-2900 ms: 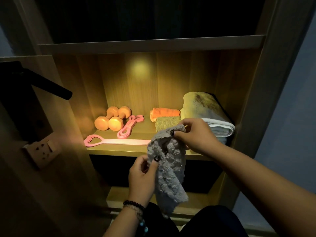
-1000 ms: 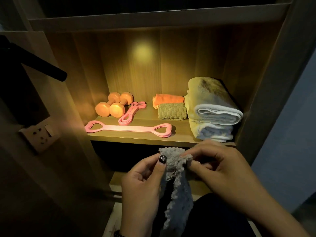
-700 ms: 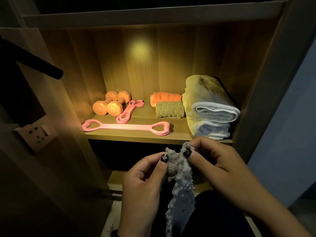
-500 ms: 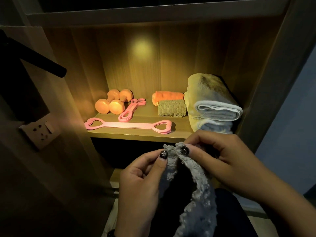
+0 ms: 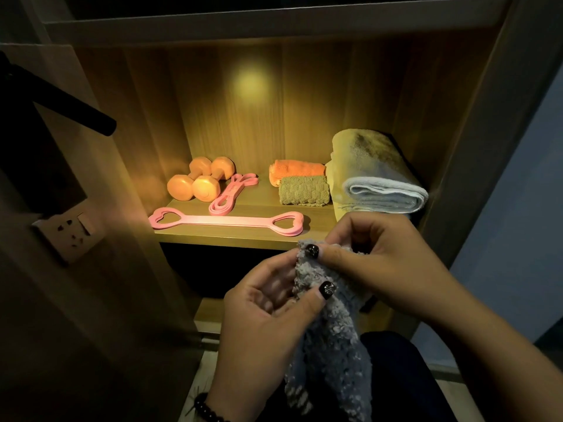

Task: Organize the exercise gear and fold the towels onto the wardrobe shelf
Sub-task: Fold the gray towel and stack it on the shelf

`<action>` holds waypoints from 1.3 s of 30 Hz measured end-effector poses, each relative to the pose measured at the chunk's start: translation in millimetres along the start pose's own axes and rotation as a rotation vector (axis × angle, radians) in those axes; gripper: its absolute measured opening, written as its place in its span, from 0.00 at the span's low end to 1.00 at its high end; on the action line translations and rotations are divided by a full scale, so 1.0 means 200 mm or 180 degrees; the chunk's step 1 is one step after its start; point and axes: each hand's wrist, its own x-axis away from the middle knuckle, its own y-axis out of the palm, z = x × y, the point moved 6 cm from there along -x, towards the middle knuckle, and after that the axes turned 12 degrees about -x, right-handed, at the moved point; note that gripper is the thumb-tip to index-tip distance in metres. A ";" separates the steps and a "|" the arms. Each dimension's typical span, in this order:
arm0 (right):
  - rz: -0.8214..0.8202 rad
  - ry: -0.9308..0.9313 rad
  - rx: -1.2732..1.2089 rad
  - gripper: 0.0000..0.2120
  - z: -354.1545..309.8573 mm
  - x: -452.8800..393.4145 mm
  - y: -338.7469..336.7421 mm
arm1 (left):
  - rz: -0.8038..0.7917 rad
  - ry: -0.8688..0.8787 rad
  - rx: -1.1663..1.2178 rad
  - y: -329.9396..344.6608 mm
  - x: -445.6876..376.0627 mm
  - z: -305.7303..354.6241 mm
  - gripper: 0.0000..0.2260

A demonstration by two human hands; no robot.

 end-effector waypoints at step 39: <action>-0.0738 0.0208 0.2493 0.07 -0.09 -0.60 0.13 | 0.0459 -0.0314 -0.0722 -0.53 -0.69 -0.12 0.18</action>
